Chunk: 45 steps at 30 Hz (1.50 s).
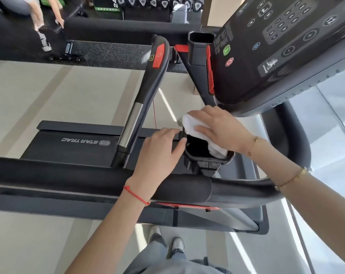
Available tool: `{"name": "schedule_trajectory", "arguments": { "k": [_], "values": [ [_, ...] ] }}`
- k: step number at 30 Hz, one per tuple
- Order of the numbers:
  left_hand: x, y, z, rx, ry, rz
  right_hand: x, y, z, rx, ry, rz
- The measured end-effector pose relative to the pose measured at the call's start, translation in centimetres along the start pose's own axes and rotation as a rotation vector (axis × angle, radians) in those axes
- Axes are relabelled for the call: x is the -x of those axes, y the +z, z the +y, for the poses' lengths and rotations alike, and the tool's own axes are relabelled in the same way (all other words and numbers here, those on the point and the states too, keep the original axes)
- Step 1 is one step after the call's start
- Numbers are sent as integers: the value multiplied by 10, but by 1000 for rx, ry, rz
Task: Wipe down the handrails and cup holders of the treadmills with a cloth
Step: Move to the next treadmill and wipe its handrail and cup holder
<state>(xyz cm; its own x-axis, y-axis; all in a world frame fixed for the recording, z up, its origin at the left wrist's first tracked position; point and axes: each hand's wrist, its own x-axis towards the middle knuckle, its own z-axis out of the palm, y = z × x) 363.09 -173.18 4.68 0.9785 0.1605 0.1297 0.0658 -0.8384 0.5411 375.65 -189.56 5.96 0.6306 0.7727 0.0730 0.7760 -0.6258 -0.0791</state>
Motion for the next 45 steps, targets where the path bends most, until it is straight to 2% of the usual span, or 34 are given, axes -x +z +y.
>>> {"name": "schedule_trajectory", "arguments": {
  "k": [3,5,10,18,26,34,38,45],
  "values": [
    [-5,4,-2,7,-1,-42,8,4,4,30,4,41],
    [-4,5,-3,27,-3,-55,2,6,2,83,23,19],
    [-4,7,-7,40,12,-69,-20,6,-8,102,-62,-33],
    [-6,5,-7,87,26,-99,23,5,-10,188,232,-8],
    [-5,5,-8,93,30,-98,45,2,-30,-98,550,155],
    [-5,6,-8,88,43,-91,34,4,-17,-388,662,150],
    [-5,8,-8,79,51,-82,66,8,-22,-437,825,48],
    [-5,8,-8,69,61,-71,26,-5,-9,-463,753,-33]
  ]
}}
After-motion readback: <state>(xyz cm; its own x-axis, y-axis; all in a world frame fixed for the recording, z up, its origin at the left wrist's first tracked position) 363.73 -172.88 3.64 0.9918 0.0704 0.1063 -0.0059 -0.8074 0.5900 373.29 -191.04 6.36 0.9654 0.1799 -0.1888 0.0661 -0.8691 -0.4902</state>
